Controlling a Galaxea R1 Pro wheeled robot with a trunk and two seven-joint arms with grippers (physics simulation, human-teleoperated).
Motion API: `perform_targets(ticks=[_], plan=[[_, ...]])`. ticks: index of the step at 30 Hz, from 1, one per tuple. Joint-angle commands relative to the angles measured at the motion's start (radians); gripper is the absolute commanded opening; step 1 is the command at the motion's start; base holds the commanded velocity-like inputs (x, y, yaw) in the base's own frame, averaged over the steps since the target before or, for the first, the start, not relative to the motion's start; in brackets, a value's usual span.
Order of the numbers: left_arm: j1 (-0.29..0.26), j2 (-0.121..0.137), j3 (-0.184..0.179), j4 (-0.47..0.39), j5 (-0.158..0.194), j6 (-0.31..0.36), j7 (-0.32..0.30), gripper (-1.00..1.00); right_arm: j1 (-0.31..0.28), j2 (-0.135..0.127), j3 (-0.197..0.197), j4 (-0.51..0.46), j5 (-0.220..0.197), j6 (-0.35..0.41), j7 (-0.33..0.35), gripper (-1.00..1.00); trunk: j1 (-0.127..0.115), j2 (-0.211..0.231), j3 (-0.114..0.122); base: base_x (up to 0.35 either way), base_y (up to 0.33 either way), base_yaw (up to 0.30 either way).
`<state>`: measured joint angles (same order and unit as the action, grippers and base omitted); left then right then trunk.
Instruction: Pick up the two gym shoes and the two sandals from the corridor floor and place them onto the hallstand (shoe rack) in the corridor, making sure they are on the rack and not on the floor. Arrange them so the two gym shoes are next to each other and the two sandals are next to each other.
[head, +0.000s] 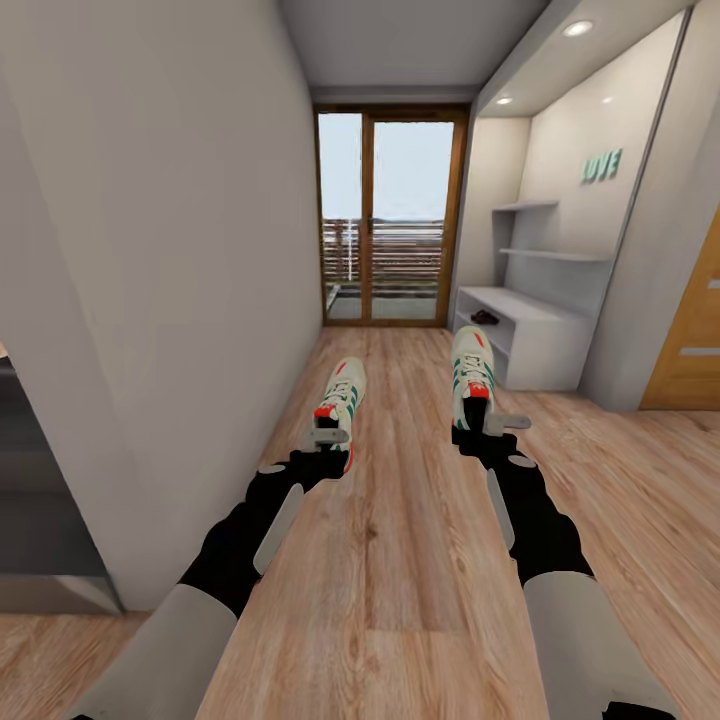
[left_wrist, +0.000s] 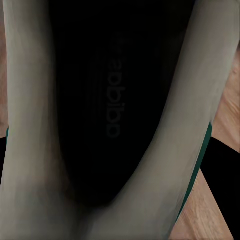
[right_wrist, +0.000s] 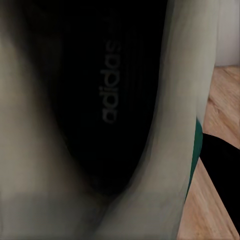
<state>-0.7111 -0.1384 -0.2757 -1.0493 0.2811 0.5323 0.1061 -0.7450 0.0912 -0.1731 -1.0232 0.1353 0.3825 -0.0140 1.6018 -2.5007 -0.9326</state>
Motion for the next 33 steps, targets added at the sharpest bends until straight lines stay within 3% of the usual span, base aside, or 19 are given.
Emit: perform_targets(ticks=[1,15,33], plan=[[-0.001,0.0,-0.002,-0.001,0.01,0.004,0.009,-1.0,-0.001,0.001,-0.002,-0.002,0.01,0.006,0.002,-1.0,0.0,0.0,0.0,0.345,-0.128,0.0],[-0.001,0.0,-0.002,-0.001,0.01,0.004,0.009,-1.0,-0.001,0.001,-0.002,-0.002,0.01,0.006,0.002,-1.0,0.0,0.0,0.003,0.345,-0.123,0.0],[-0.001,0.0,-0.002,-0.001,0.01,0.004,0.009,-1.0,-0.001,0.001,-0.002,-0.001,0.012,0.006,0.002,-1.0,0.0,0.0,0.003,0.345,-0.006,0.0]])
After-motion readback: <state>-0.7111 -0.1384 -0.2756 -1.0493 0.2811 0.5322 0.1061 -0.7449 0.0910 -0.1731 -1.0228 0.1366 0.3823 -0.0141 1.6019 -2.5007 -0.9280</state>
